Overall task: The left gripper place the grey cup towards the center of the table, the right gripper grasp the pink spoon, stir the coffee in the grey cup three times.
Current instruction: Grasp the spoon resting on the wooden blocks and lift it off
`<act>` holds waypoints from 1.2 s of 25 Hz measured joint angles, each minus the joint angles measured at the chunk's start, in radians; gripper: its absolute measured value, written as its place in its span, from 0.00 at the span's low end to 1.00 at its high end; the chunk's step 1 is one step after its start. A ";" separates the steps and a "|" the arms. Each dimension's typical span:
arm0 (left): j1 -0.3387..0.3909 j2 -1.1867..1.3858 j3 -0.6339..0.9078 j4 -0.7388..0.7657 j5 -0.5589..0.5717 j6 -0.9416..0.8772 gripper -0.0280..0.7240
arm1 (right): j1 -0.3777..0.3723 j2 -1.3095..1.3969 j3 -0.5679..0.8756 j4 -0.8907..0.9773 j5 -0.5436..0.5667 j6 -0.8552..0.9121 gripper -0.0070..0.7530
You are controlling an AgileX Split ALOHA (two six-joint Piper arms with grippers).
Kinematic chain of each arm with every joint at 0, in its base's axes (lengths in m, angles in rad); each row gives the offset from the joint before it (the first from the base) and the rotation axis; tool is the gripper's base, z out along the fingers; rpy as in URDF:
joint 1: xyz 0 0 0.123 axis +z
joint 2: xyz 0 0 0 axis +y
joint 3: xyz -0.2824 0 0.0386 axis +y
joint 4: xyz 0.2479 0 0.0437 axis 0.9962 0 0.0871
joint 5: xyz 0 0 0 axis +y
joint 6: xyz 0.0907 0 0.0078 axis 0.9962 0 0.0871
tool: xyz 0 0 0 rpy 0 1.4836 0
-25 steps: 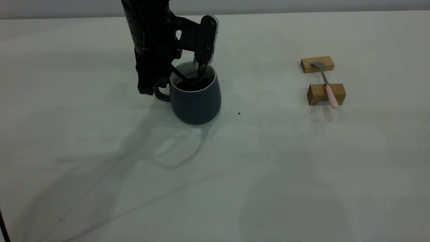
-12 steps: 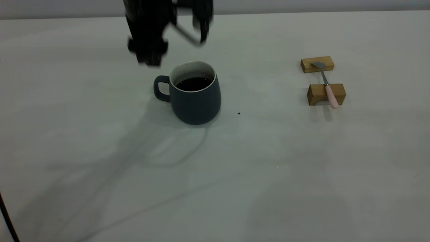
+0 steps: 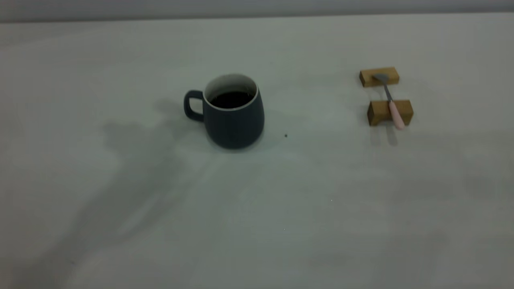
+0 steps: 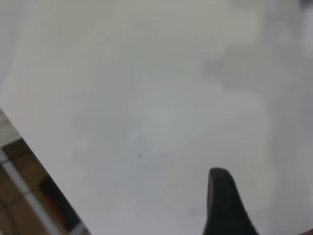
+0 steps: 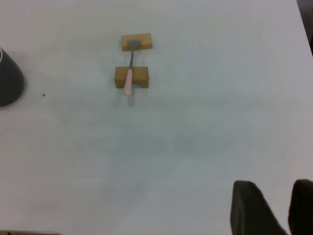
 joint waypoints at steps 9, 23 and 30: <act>-0.002 -0.299 0.089 -0.082 0.000 -0.094 0.65 | 0.000 0.000 0.000 0.000 0.000 0.000 0.32; 0.238 -1.150 0.793 -0.298 0.001 -0.078 0.65 | 0.000 -0.001 0.000 0.000 0.000 0.000 0.32; 0.436 -1.435 0.986 -0.384 -0.004 0.039 0.65 | 0.000 -0.001 0.000 0.000 0.000 0.000 0.32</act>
